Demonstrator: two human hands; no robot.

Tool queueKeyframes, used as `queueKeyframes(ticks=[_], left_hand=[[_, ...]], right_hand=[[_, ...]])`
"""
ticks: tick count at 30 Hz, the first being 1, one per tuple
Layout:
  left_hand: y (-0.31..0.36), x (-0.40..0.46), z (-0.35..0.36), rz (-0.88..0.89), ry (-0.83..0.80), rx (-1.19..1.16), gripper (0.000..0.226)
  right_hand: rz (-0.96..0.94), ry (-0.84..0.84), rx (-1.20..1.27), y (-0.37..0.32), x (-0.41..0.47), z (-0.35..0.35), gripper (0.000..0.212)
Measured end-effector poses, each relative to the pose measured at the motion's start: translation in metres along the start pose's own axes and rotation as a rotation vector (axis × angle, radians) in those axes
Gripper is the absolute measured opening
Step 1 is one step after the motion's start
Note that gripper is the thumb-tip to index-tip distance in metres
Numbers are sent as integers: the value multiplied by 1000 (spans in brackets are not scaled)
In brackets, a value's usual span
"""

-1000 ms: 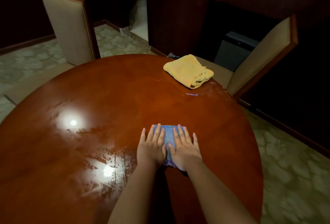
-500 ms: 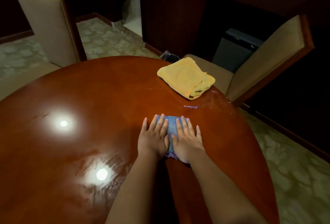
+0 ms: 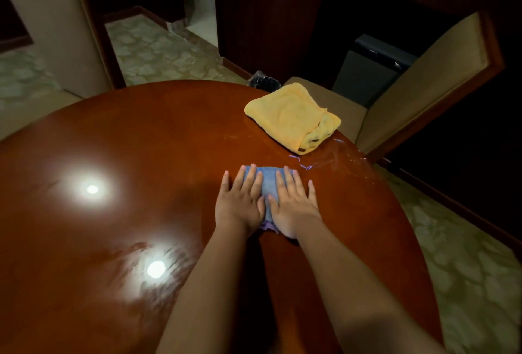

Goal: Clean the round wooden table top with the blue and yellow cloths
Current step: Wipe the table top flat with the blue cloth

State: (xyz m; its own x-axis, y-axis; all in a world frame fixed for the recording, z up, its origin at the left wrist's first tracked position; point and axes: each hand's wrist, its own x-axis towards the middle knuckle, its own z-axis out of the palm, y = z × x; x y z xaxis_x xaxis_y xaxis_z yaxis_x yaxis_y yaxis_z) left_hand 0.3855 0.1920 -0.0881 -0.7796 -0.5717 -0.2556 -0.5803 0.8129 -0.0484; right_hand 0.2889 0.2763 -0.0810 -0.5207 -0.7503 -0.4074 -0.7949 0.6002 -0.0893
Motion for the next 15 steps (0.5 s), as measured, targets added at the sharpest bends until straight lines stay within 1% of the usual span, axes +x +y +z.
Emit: queueKeyframes(ticks=[8,15], left_hand=[[-3,-128,27,-11,-20,7,59],[-9,-235,53,-60,-57,13,59]], right_hand=[[-64,-43,-2,-36,-109,45,59],[-144,-78,-64,-73,-193,86,61]])
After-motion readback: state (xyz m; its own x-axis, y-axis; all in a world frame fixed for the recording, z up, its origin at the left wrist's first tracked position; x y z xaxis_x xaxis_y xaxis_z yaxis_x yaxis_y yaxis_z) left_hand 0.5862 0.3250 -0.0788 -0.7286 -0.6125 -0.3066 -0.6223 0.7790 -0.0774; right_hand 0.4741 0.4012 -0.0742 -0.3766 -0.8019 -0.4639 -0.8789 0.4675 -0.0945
